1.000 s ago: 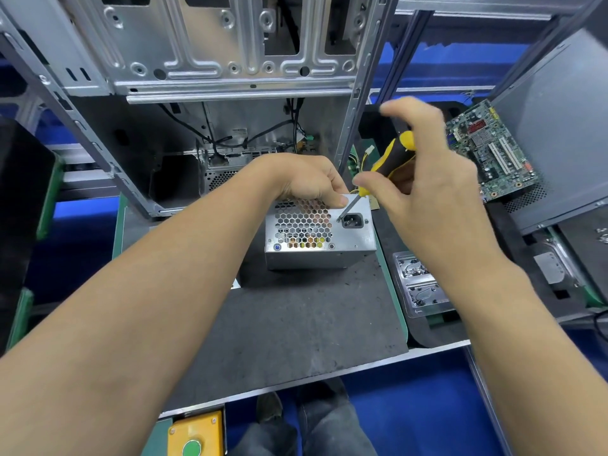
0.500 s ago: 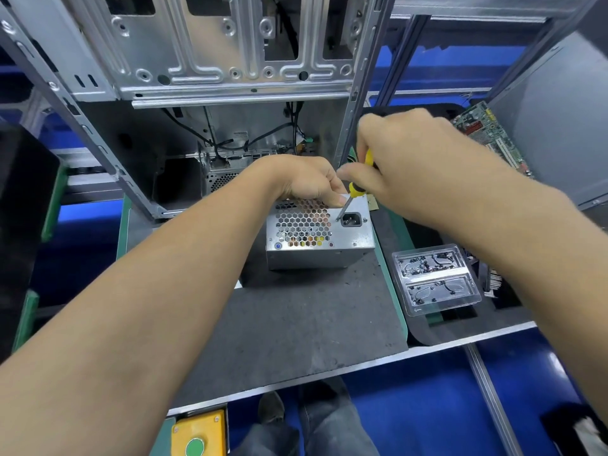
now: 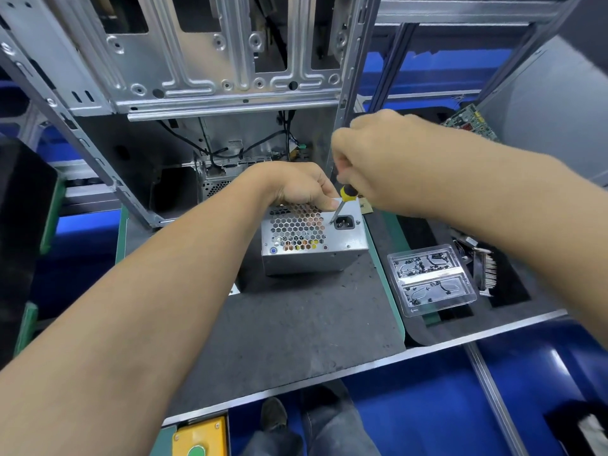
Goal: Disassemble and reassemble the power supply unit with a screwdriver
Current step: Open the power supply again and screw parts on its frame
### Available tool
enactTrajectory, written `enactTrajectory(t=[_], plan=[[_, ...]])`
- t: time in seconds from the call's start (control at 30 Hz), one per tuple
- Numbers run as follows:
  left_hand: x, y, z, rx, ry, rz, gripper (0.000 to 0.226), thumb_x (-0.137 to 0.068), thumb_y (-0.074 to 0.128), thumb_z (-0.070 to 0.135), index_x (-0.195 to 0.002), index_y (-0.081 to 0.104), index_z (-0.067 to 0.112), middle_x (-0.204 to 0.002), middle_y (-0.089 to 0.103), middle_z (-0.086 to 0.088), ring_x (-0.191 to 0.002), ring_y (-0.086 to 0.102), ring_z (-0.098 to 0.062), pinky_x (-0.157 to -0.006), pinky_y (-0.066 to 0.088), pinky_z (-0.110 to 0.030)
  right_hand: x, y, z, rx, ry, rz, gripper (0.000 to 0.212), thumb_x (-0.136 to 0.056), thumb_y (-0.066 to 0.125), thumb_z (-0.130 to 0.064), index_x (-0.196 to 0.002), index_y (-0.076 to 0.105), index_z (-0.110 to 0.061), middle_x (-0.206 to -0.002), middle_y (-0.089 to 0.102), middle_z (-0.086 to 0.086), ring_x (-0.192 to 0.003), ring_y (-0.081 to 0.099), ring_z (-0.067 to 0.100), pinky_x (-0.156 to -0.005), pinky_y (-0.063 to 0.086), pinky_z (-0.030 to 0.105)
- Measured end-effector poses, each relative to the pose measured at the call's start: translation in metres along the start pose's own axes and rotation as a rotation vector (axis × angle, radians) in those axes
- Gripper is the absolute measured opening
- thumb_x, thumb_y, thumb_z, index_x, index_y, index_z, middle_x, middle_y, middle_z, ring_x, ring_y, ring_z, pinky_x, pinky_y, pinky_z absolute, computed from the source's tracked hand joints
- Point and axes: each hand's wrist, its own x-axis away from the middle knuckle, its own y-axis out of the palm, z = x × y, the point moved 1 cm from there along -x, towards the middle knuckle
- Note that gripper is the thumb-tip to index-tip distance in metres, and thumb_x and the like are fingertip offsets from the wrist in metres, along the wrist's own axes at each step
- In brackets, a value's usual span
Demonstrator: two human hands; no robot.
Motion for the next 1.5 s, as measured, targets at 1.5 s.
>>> enactTrajectory(t=[1.5], plan=[[-0.003,-0.005,-0.012,0.087,-0.075,0.065,0.028,-0.093,0.068,0.012,-0.068,0.073,0.022,-0.055,0.063,0.021,-0.051,0.053,0.006,-0.059,0.039,-0.015,-0.04,-0.02,0.004,-0.052,-0.039,-0.177,0.018,-0.1,0.044,-0.029,-0.102,0.057,-0.016,-0.106,0.054,0.008,-0.092,0.052,0.027,-0.078,0.047,0.039]])
